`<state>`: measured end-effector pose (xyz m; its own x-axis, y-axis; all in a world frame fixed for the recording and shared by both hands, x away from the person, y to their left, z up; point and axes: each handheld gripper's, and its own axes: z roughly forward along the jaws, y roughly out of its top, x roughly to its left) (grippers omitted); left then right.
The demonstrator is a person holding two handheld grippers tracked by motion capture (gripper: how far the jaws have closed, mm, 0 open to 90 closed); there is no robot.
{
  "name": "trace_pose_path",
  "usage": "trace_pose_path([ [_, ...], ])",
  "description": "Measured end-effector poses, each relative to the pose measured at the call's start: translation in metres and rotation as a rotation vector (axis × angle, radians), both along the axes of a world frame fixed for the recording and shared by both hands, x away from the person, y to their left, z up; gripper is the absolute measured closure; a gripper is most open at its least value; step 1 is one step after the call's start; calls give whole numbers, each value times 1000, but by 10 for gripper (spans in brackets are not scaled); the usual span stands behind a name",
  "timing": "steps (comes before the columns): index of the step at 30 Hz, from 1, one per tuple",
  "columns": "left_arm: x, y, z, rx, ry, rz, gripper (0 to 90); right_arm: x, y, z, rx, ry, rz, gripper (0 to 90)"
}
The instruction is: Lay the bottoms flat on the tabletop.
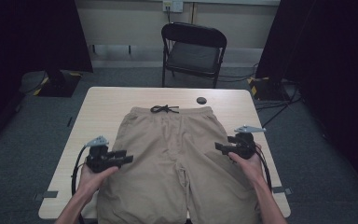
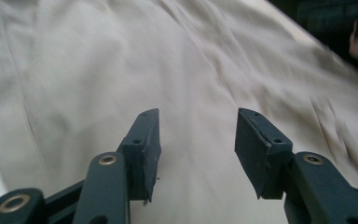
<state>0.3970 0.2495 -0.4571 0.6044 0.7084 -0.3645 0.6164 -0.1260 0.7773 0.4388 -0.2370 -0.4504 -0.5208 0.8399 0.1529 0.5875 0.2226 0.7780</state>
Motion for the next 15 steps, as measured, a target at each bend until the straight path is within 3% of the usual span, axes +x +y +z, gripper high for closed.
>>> trace_pose_path([
  [2,22,-2,-3,0,11,20,512,11,8,-3,-4,1,-4,231],
  [4,39,-6,-9,50,7,51,513,22,17,-7,-13,4,-12,187],
  [5,39,-6,-9,50,7,51,511,27,21,-10,-20,8,-21,184],
  [6,51,-11,-16,85,30,58,509,31,24,-13,-31,19,-29,180],
  [9,57,-14,-25,101,38,67,502,40,35,-23,-65,39,-46,160],
  [12,59,-15,-34,185,53,74,491,40,42,-31,-116,35,-48,149],
  [15,60,-12,-36,167,45,74,491,41,44,-37,-159,38,-54,153],
])
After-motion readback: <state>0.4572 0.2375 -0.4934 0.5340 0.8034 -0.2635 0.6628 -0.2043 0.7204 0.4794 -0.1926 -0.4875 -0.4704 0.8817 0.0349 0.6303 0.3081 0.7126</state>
